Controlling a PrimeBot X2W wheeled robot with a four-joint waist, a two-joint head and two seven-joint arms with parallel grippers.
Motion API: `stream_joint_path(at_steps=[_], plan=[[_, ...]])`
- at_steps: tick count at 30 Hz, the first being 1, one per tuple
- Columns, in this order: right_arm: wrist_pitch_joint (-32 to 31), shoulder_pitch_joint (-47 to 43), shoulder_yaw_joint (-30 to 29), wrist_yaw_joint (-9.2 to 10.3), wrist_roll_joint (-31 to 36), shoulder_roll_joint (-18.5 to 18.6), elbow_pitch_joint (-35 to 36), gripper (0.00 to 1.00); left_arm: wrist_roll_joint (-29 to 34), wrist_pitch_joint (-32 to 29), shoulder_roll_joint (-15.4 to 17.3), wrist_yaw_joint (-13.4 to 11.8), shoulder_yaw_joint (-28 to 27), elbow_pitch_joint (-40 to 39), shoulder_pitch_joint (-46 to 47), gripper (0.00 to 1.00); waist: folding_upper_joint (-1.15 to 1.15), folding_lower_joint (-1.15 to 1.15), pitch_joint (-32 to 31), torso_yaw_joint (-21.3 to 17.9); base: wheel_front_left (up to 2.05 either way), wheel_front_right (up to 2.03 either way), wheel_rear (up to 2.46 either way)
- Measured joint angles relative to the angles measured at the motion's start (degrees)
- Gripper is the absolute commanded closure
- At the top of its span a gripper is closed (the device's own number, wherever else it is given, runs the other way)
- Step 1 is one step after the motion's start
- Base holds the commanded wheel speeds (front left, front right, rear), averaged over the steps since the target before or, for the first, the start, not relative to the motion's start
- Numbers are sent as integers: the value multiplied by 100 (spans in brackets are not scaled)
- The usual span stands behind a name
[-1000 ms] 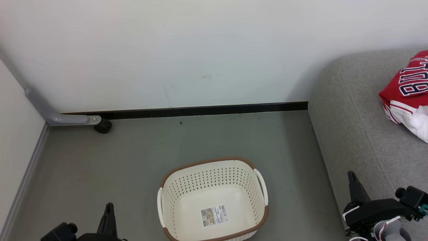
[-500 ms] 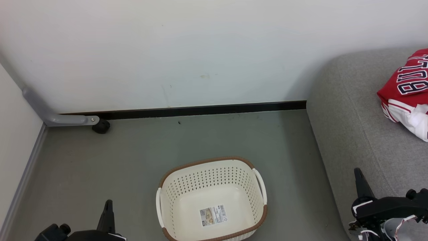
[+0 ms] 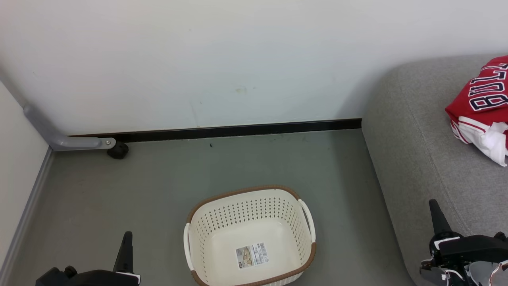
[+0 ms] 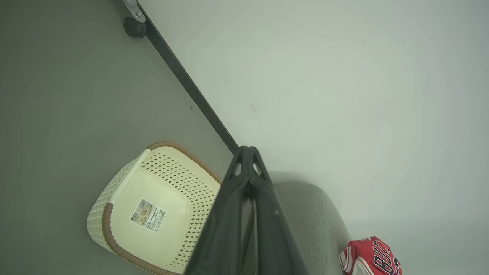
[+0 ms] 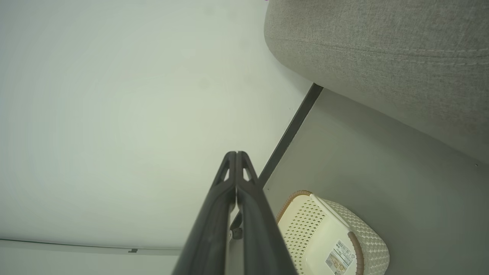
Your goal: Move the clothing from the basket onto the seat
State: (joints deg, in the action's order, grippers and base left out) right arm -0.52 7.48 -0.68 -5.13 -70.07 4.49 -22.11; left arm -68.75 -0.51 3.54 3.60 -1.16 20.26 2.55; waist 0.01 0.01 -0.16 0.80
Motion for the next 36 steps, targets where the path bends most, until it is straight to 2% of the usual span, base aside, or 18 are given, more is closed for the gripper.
stream_joint_path(at_steps=[29, 36], plan=[[-557, -132, -688, -149, -2047, -181, 432, 100, -2146, -575, -103, 309, -371, -250, 175, 100, 0, 0, 24, -78, 0, 0, 0], [-598, -136, -724, -153, -2121, -191, 449, 100, -2195, -597, -116, 349, -382, -269, 180, 100, 0, 0, 25, -80, 0, 0, 0]])
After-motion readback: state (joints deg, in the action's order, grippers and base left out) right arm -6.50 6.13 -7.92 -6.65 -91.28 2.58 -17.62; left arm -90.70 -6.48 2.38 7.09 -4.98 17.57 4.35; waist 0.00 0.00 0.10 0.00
